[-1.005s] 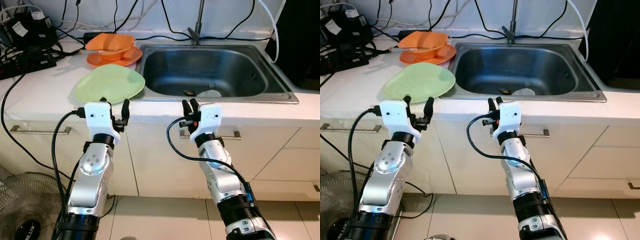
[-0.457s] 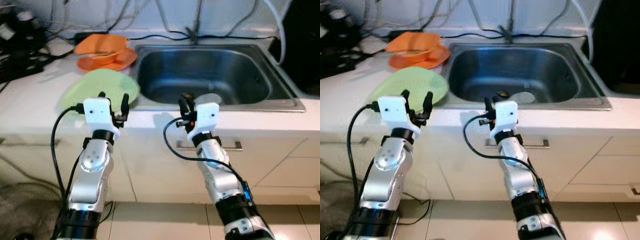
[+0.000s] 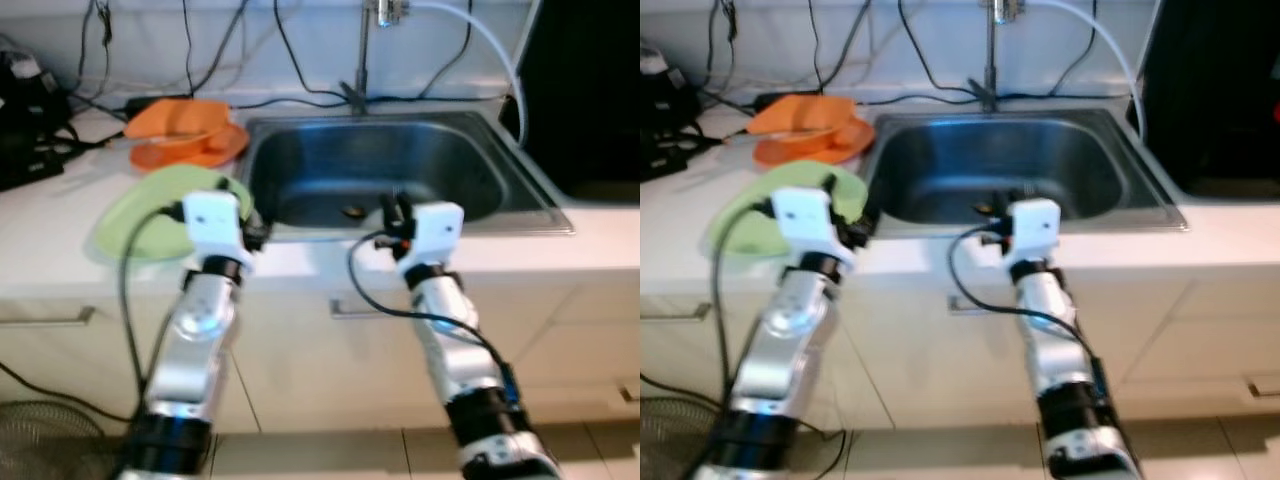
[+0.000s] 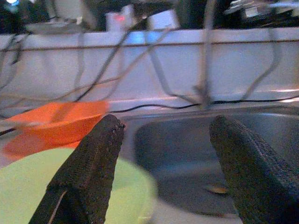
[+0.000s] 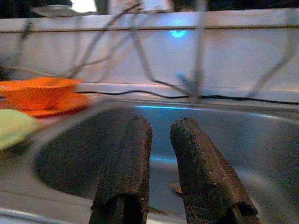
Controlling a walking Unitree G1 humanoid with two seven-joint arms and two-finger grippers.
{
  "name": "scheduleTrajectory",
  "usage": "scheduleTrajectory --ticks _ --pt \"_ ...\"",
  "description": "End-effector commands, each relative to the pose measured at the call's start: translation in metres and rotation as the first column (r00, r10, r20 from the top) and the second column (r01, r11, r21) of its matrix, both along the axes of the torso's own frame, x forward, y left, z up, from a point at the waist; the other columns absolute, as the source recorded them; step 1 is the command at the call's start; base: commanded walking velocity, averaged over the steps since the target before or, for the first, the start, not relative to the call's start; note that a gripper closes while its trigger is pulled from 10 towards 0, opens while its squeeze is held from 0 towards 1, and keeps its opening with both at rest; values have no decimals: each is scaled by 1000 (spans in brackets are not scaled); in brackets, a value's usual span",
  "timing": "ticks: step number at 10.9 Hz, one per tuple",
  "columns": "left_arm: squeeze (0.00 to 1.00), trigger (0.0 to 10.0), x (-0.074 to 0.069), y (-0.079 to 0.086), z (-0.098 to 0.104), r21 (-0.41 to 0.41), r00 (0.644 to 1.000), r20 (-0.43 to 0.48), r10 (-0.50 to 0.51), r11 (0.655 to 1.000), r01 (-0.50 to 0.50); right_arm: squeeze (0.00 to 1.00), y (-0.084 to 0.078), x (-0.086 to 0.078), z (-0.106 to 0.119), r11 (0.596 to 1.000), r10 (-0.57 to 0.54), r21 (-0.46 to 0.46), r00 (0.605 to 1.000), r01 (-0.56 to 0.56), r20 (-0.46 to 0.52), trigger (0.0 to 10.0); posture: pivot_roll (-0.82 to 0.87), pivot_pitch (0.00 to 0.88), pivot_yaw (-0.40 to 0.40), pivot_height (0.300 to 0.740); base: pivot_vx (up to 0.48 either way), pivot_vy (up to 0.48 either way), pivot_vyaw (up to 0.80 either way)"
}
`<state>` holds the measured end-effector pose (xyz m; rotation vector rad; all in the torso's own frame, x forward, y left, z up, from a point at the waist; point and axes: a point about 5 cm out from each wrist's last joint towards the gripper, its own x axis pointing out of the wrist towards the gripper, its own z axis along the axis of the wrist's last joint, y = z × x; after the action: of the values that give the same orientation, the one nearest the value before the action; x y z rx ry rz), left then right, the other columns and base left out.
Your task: Kitchen organization
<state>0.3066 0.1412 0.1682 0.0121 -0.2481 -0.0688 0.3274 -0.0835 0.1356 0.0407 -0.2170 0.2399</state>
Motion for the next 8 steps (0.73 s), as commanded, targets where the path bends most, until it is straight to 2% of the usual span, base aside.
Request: scheduleTrajectory --ticks 1,6,7,8 --pt "0 10000 1 0 2 3 1000 6 1 1000 -1 0 2 2 6 1000 15 -11 1000 -15 21 10000 149 0 34 740 311 0 0" --pt "0 10000 1 -2 4 -1 1000 13 -2 1000 2 0 4 2 7 999 33 -37 999 -31 31 10000 151 0 27 740 361 0 0" --pt "0 10000 1 -1 5 -2 1000 15 1 1000 -1 0 5 1 7 998 36 -43 999 -34 35 10000 152 0 27 740 311 0 800" --pt "0 10000 1 -1 5 -2 1000 17 2 1000 -2 0 5 1 7 999 37 -40 999 -35 34 10000 154 0 25 740 439 0 0"
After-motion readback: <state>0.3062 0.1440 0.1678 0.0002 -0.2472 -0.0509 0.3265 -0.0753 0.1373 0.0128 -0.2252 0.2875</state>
